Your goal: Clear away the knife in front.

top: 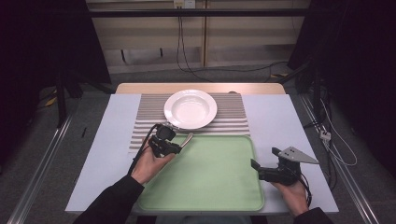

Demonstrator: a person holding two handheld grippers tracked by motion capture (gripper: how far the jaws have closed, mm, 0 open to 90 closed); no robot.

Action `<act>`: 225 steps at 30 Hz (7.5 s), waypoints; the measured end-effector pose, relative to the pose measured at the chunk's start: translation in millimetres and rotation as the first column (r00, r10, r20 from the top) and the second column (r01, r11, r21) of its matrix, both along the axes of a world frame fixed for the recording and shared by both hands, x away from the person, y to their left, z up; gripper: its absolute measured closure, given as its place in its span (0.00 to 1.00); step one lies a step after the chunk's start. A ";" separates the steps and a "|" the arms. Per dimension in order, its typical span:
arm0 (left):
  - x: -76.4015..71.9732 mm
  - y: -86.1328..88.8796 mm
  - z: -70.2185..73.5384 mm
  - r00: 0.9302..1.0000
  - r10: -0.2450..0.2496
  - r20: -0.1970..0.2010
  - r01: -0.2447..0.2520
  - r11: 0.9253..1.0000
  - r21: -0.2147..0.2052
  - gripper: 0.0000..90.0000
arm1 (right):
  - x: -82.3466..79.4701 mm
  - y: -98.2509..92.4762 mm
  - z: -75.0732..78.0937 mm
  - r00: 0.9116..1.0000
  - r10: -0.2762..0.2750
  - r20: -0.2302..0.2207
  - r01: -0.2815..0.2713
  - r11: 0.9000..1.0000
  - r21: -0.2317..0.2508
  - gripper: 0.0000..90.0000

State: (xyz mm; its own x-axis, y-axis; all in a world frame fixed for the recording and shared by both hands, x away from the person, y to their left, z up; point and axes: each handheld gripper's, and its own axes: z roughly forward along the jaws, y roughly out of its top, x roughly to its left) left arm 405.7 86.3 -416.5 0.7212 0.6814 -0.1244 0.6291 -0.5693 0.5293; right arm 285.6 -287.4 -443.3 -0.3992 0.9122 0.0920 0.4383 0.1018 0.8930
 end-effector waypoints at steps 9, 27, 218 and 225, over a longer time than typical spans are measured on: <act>-5.7 -0.7 -13.7 0.999 -0.003 -0.042 0.004 0.999 0.031 0.88 | -0.3 0.3 0.1 1.000 0.002 0.000 -0.002 1.000 0.000 0.05; -28.3 5.3 -16.9 1.000 -0.027 0.005 0.027 0.999 0.031 0.88 | 0.1 1.1 -0.1 1.000 0.006 0.000 -0.006 1.000 -0.003 0.05; -45.4 77.6 -18.1 0.982 0.040 0.183 -0.020 0.994 -0.109 0.37 | 3.1 4.6 0.5 1.000 0.017 0.002 -0.017 1.000 -0.003 0.05; -46.9 80.2 -9.0 0.984 0.042 0.173 -0.006 0.979 -0.204 0.05 | 3.1 3.9 0.5 1.000 0.016 0.001 -0.016 1.000 -0.001 0.05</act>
State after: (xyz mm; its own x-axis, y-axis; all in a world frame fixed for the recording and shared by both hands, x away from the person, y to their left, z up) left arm 358.8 166.6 -425.5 0.7280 0.6723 -0.1341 0.5280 -0.4250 0.7352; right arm 288.7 -283.4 -442.8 -0.4142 0.9056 0.0909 0.4356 0.1095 0.8935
